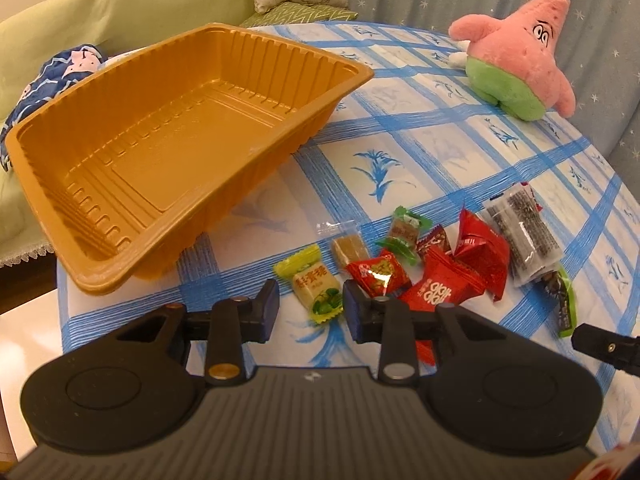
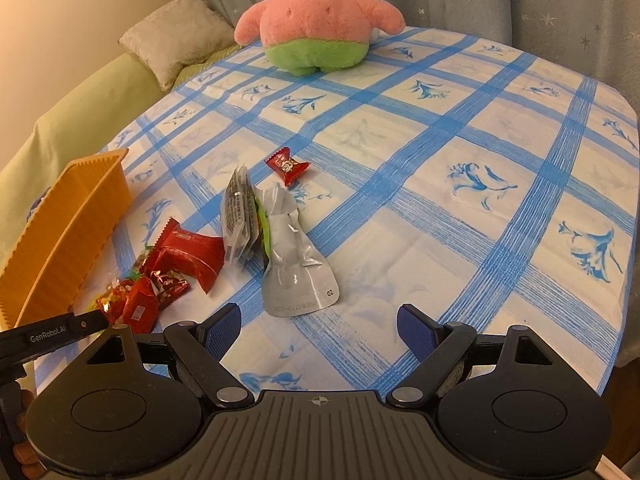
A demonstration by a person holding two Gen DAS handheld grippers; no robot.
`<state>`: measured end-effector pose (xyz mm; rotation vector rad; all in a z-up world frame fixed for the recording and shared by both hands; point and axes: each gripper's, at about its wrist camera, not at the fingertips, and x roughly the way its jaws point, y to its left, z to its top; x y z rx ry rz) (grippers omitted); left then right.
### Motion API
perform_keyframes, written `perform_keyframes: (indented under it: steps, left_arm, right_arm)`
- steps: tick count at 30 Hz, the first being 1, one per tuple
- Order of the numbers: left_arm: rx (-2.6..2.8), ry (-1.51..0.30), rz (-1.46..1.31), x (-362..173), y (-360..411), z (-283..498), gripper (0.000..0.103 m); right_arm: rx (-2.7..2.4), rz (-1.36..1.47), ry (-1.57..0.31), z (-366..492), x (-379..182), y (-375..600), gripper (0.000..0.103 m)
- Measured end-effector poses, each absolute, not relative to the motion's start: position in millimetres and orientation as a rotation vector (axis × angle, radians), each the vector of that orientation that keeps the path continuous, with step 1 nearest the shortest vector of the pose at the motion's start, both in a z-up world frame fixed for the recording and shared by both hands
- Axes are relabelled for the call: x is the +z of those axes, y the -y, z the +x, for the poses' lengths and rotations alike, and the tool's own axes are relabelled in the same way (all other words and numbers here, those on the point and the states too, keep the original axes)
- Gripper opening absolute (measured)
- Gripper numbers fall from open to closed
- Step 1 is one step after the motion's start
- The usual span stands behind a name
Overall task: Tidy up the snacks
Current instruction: 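Reach the left tool to the yellow-green candy while the right tool reaches the silver pouch, then close the left gripper on the yellow candy while the right gripper grasps the silver pouch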
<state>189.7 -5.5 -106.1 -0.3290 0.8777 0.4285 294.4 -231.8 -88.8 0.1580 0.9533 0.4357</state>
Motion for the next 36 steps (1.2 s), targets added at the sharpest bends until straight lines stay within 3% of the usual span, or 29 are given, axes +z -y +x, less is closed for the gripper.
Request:
perform_keyframes:
  steps: [7, 10, 15, 16, 22, 23, 24, 26, 31, 36]
  left_arm:
    - [0.417, -0.877, -0.276, -110.1, 7.6, 200.7, 0.031]
    - [0.398, -0.879, -0.257, -111.0, 8.5, 201.4, 0.018]
    - [0.371, -0.88, -0.246, -109.2, 7.6, 194.6, 0.016]
    - [0.365, -0.88, -0.24, -108.5, 7.9, 192.8, 0.01]
    - [0.353, -0.895, -0.192, -107.0, 10.8, 183.4, 0.01]
    - [0.352, -0.895, -0.185, -106.9, 11.1, 181.8, 0.01]
    - [0.352, -0.896, -0.176, -106.7, 11.6, 180.1, 0.01]
    - [0.349, -0.899, -0.158, -106.3, 12.6, 177.7, 0.01]
    - [0.35, -0.896, -0.142, -102.6, 13.2, 173.1, 0.01]
    - [0.35, -0.891, -0.141, -99.2, 13.2, 170.7, 0.01]
  right_arm:
    - [0.43, 0.159, -0.95, 299.3, -88.9, 233.6, 0.085]
    - [0.434, 0.158, -0.947, 301.1, -88.8, 234.0, 0.085]
    - [0.471, 0.126, -0.934, 303.9, -88.1, 228.6, 0.085]
    - [0.48, 0.118, -0.932, 305.0, -88.5, 227.1, 0.085]
    - [0.548, 0.018, -0.89, 312.8, -90.3, 212.8, 0.084]
    - [0.559, -0.003, -0.877, 314.0, -90.1, 210.0, 0.082]
    - [0.571, -0.021, -0.866, 315.4, -90.5, 207.4, 0.071]
    - [0.596, -0.048, -0.87, 320.6, -92.5, 202.2, 0.061]
    - [0.621, -0.081, -0.855, 332.5, -96.6, 194.0, 0.054]
    - [0.644, -0.119, -0.856, 341.5, -100.9, 186.5, 0.04]
